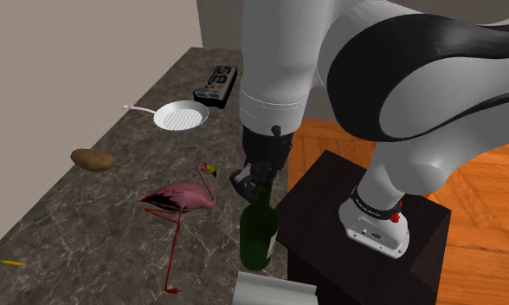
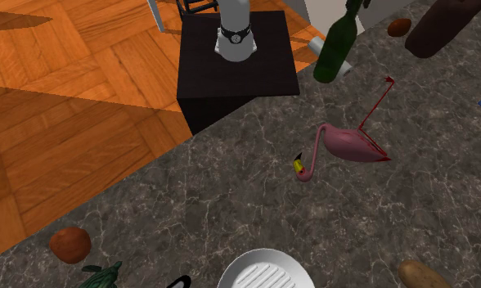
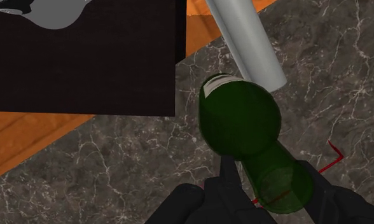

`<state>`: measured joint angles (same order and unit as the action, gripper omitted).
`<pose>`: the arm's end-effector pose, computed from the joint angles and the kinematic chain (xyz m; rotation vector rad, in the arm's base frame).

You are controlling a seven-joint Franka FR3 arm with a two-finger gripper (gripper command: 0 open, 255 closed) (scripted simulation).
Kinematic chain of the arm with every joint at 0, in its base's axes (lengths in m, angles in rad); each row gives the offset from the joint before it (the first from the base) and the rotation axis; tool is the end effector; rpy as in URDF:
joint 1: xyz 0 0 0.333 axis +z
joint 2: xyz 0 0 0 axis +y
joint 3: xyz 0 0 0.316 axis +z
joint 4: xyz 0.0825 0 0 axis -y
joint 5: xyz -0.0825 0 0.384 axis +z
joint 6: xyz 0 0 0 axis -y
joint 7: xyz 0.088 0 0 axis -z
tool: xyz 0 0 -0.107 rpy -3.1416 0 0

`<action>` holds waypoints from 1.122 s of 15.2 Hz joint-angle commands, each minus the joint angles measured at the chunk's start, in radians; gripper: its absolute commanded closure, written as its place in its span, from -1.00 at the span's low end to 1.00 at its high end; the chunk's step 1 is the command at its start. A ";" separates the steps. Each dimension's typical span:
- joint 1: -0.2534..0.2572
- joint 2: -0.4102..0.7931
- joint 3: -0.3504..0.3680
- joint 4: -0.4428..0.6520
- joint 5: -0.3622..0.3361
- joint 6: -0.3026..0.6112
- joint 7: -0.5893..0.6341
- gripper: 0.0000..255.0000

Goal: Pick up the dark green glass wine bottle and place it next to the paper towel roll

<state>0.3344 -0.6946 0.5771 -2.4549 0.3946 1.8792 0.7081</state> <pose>0.1943 0.3299 0.4946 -3.0895 0.0232 -0.0365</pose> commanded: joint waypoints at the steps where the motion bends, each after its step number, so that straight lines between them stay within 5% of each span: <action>1: 0.001 0.007 0.011 -0.023 0.007 0.032 -0.001 1.00; 13: 0.004 0.023 0.036 -0.078 0.024 0.103 -0.005 1.00; 14: 0.004 0.023 0.036 -0.078 0.024 0.103 -0.005 -1.00; 17: 0.004 0.023 0.036 -0.078 0.024 0.103 -0.005 -1.00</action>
<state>0.3385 -0.6716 0.6131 -2.5327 0.4186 1.9818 0.7028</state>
